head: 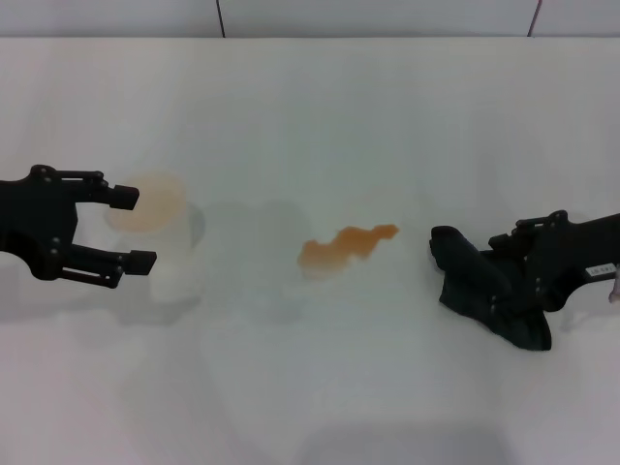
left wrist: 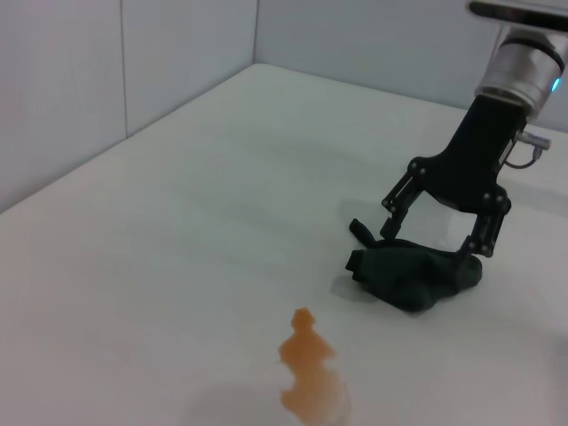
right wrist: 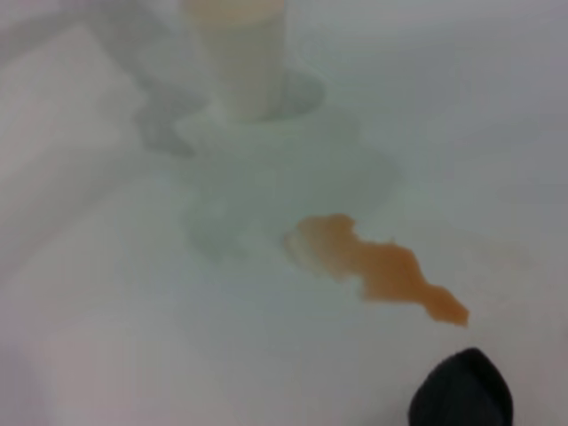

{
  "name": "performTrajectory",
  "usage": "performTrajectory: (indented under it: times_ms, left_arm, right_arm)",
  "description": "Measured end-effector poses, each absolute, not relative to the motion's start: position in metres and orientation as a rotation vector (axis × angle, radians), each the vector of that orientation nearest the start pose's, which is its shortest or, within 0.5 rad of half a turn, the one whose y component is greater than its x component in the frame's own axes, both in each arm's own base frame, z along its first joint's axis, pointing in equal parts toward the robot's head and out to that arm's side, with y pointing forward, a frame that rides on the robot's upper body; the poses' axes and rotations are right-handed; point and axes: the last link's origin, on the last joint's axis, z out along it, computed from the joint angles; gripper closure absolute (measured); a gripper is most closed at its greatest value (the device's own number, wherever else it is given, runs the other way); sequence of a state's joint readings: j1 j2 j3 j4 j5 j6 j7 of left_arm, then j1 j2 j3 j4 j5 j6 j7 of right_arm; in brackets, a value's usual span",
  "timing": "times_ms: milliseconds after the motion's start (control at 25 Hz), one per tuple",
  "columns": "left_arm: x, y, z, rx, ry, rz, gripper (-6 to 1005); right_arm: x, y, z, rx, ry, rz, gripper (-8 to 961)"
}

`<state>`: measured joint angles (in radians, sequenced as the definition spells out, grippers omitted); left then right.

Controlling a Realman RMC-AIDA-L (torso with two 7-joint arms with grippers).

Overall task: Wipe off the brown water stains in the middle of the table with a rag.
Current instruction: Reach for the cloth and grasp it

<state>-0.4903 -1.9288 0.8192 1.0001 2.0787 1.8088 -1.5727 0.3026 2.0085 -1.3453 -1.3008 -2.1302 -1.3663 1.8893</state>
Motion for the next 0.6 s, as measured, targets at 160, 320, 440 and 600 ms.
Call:
performTrajectory:
  times_ms: [160,320,440,600]
  left_arm:
    - [-0.2551,0.324,0.0846,-2.934,-0.434,-0.312,119]
    - [-0.2547,0.3241,0.0841,-2.935,-0.432,-0.314,119]
    - [-0.2548,0.3243,0.0841,-2.933,-0.433,-0.314,119]
    - [-0.255,0.3249,0.0842,-2.929,-0.433,-0.312,119]
  right_arm:
    - [0.2453,0.3185,0.0075,-2.793,0.49,-0.088,116]
    - [0.2464,0.3194,0.0057,-2.783,0.484,-0.093,115]
    - [0.2466,0.3206,0.0033,-2.78,0.475,-0.097,125]
    - [0.2454,0.3221,0.0006,-2.774,0.453,-0.103,144]
